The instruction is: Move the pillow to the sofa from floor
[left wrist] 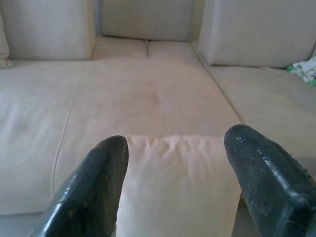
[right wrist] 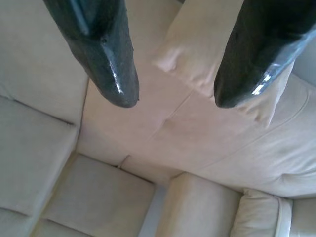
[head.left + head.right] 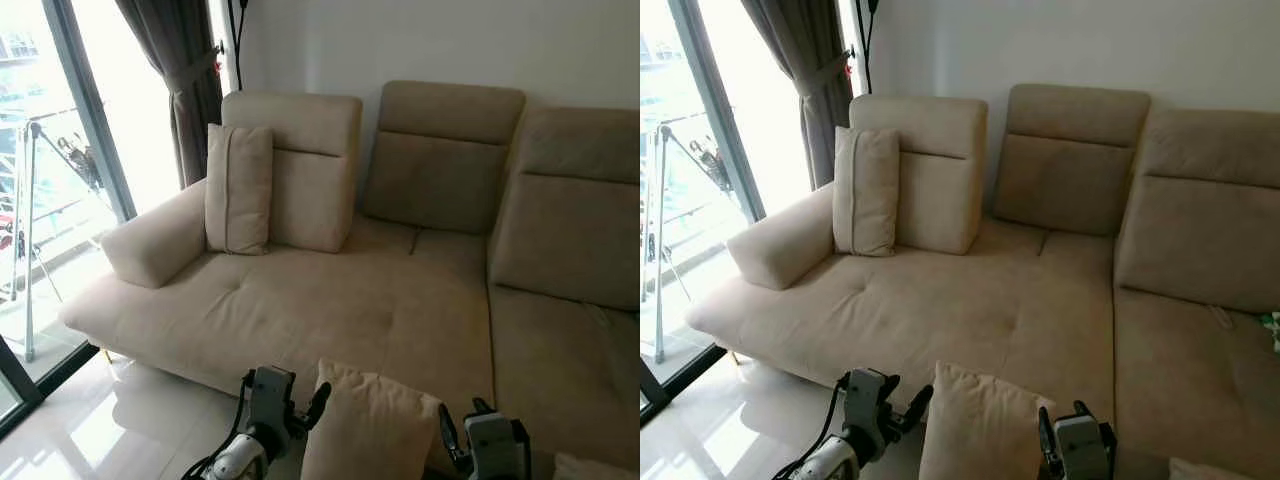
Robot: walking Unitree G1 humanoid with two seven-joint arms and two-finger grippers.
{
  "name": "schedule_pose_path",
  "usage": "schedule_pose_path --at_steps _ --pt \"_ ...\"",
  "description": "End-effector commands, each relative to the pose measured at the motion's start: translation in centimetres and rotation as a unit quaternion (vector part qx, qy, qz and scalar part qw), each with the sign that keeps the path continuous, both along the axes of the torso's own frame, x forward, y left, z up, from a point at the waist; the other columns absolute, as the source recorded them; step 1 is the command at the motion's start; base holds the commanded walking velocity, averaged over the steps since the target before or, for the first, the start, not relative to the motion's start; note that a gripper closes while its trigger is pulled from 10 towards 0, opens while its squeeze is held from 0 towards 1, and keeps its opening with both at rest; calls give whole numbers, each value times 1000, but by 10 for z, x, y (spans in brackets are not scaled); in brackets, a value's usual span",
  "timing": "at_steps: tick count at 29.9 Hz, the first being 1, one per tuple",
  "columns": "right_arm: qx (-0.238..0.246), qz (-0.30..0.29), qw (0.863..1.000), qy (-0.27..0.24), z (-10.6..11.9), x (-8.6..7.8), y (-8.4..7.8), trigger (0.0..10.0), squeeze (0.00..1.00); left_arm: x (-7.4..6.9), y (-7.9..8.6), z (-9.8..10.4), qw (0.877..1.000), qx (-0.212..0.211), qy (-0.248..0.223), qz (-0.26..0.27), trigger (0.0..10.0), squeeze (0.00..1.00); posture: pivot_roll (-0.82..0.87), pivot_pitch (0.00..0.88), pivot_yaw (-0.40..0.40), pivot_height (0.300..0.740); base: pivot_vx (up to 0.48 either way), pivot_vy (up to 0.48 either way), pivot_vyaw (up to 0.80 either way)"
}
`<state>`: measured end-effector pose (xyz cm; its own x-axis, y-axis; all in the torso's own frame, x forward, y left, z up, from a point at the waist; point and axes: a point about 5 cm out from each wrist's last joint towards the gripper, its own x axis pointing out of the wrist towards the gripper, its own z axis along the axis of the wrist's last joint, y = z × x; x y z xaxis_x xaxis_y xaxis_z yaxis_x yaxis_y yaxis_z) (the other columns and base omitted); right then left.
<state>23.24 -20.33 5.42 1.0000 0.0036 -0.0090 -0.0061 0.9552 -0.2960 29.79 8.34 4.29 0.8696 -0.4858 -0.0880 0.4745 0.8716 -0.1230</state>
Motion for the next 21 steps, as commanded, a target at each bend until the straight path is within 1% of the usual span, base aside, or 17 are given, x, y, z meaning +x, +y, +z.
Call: schedule_pose_path --at_steps 1,6,14,21 --pt "4 3 1000 2 -1 -1 1 10000 0 -3 1 -5 1000 4 8 0 10000 0 108 0 47 610 0 0 0" --pt "5 3 1000 2 -1 -1 2 10000 0 -3 1 -5 1000 5 8 0 10000 0 110 0 48 595 0 0 0" --pt "8 6 1000 3 -1 0 3 10000 0 -2 2 -4 1000 6 8 1 10000 0 110 0 49 550 0 0 0" --pt "9 7 1000 3 -1 1 4 10000 0 -2 2 -4 1000 6 7 1 10000 0 110 0 49 545 0 0 0"
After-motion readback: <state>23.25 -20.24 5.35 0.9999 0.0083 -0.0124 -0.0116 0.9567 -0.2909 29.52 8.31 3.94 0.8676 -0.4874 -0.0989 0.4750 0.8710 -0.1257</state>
